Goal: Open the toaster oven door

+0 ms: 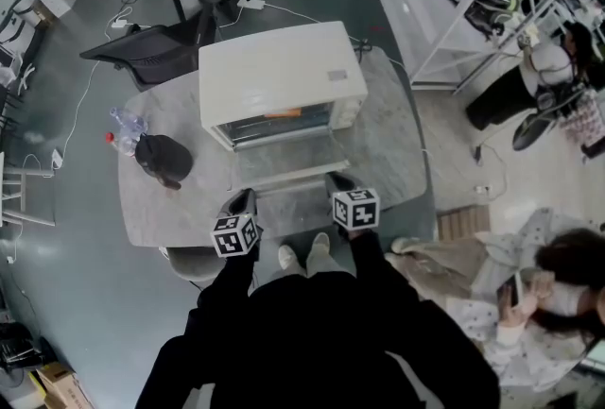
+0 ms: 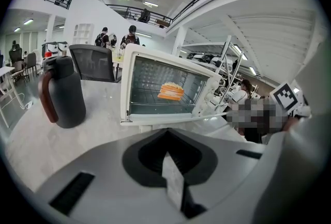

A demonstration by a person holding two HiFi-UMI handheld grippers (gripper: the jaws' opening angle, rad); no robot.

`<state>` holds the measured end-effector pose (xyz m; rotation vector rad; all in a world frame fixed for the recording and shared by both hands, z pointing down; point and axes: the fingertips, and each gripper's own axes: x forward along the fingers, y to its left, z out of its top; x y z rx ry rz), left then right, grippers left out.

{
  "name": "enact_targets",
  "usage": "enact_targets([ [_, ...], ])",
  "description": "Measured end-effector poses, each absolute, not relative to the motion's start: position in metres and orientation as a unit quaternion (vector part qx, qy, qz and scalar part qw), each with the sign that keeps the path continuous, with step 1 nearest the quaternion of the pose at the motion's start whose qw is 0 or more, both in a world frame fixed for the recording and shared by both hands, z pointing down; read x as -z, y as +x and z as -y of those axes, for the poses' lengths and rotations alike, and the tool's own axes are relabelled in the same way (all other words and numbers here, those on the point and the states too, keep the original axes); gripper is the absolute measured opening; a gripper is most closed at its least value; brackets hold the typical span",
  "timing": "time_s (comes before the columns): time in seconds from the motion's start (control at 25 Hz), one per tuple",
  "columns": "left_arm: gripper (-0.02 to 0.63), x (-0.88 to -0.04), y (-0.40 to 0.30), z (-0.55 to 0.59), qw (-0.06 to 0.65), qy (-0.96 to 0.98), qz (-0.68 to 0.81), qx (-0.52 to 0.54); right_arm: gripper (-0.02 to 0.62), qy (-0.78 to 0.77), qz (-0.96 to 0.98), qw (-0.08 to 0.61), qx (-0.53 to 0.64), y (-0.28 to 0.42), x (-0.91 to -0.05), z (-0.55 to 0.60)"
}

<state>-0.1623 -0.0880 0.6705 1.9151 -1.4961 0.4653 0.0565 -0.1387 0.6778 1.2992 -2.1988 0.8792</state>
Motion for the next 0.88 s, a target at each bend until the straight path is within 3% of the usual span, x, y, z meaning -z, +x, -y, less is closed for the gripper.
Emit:
enact_targets([
  [0.88,0.003,-0.683,-0.159,0.08,0.344,0.726,0.566,-0.186,0.002,0.465,0.786,0.242,-0.328,0.058,-0.689,0.129],
])
